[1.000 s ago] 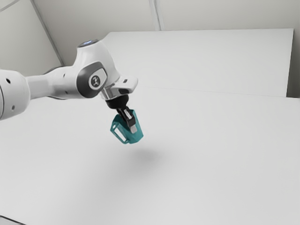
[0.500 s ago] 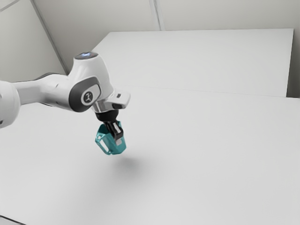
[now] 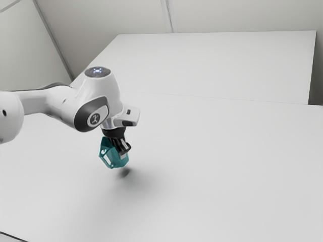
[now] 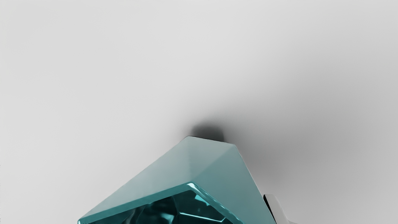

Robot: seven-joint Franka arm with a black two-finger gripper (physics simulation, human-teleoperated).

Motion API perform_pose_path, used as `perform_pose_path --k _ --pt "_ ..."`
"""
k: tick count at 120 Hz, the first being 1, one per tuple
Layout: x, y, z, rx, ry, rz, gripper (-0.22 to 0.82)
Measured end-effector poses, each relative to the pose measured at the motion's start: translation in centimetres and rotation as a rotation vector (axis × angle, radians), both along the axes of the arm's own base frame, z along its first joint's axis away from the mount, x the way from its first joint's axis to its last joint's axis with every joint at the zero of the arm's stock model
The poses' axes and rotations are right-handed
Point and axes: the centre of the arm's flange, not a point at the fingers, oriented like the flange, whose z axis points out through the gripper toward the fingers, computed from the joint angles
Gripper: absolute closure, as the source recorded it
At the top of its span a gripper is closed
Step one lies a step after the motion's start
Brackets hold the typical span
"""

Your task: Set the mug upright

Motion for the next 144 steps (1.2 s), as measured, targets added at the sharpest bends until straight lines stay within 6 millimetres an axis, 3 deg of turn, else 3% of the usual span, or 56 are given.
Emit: perform_pose_path --k 116,144 --pt "0.6 0.1 -4.9 -0.014 -0.081 0.114 0.76" --pt "0.7 0.3 -4.4 -0.020 -0.098 0.128 0.58"
